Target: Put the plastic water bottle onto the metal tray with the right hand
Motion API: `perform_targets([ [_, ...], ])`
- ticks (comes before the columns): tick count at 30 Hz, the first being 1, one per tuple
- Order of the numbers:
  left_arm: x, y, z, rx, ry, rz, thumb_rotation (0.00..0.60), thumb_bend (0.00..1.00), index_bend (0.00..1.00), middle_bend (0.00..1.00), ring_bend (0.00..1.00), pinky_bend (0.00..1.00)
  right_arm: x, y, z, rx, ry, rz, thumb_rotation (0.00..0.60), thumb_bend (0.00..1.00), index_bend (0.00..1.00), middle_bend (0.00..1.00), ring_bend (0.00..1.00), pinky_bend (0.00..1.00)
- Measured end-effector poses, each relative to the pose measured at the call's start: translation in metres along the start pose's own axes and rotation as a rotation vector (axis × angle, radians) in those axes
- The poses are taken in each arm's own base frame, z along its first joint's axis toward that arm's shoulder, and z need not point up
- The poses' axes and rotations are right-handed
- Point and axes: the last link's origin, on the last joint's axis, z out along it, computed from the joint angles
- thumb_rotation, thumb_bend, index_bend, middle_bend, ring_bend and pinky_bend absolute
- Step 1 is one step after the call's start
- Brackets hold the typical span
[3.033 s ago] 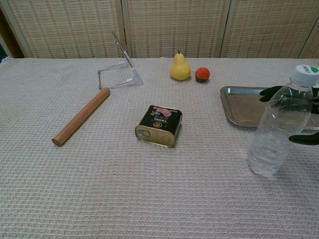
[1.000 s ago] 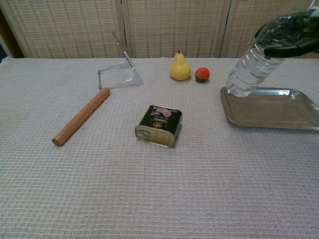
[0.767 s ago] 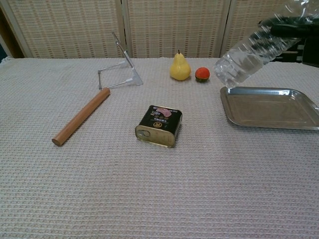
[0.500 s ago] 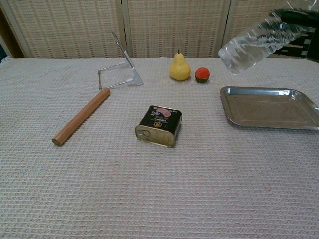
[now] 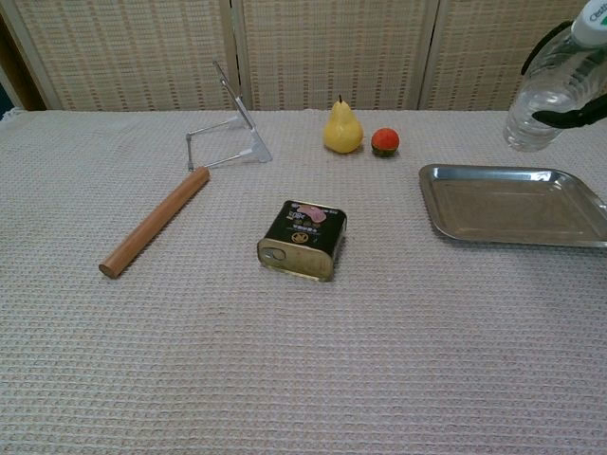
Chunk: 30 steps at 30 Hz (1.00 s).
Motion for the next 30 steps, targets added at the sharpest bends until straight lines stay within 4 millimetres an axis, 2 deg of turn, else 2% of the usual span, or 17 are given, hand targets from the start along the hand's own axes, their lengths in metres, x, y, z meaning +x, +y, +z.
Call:
perform_targets([
  [2, 0.0, 0.0, 0.0, -0.001, -0.001, 0.0, 0.6, 0.52, 0.26, 0.26, 0.18, 0.23, -0.003, 0.0, -0.002, -0.002, 0.005, -0.114, 0.6, 0.07, 0.74, 0.43, 0.24, 0.35],
  [5, 0.0, 0.0, 0.0, -0.002, 0.001, 0.0, 0.6, 0.52, 0.26, 0.26, 0.18, 0.23, -0.005, -0.002, -0.004, -0.004, -0.01, -0.185, 0.6, 0.07, 0.74, 0.43, 0.24, 0.35],
  [9, 0.0, 0.001, 0.0, -0.004, -0.001, 0.0, 0.6, 0.52, 0.26, 0.26, 0.18, 0.23, -0.007, -0.005, -0.005, 0.0, -0.07, -0.123, 0.6, 0.07, 0.74, 0.43, 0.24, 0.35],
  [13, -0.001, 0.001, 0.0, -0.005, -0.002, 0.002, 0.6, 0.52, 0.26, 0.26, 0.18, 0.23, -0.006, -0.006, -0.006, -0.002, -0.142, 0.089, 0.6, 0.07, 0.74, 0.43, 0.24, 0.35],
  [17, -0.001, 0.001, 0.0, -0.006, -0.001, 0.003, 0.6, 0.52, 0.26, 0.26, 0.18, 0.23, -0.004, -0.004, -0.007, -0.041, -0.177, 0.451, 0.6, 0.07, 0.74, 0.43, 0.24, 0.35],
  [21, -0.001, 0.001, 0.0, -0.005, -0.002, 0.002, 0.6, 0.52, 0.26, 0.26, 0.18, 0.23, -0.004, 0.0, -0.007, -0.09, -0.178, 0.732, 0.6, 0.08, 0.74, 0.43, 0.24, 0.35],
  [26, -0.002, 0.003, 0.0, -0.009, -0.008, 0.007, 0.6, 0.52, 0.26, 0.26, 0.18, 0.23, 0.002, -0.002, -0.003, -0.119, -0.167, 0.873, 0.6, 0.1, 0.74, 0.43, 0.24, 0.35],
  [30, -0.003, 0.005, 0.0, -0.018, -0.015, 0.013, 0.6, 0.52, 0.26, 0.26, 0.18, 0.23, 0.02, -0.021, 0.003, -0.085, -0.164, 0.848, 0.6, 0.1, 0.74, 0.43, 0.24, 0.35],
])
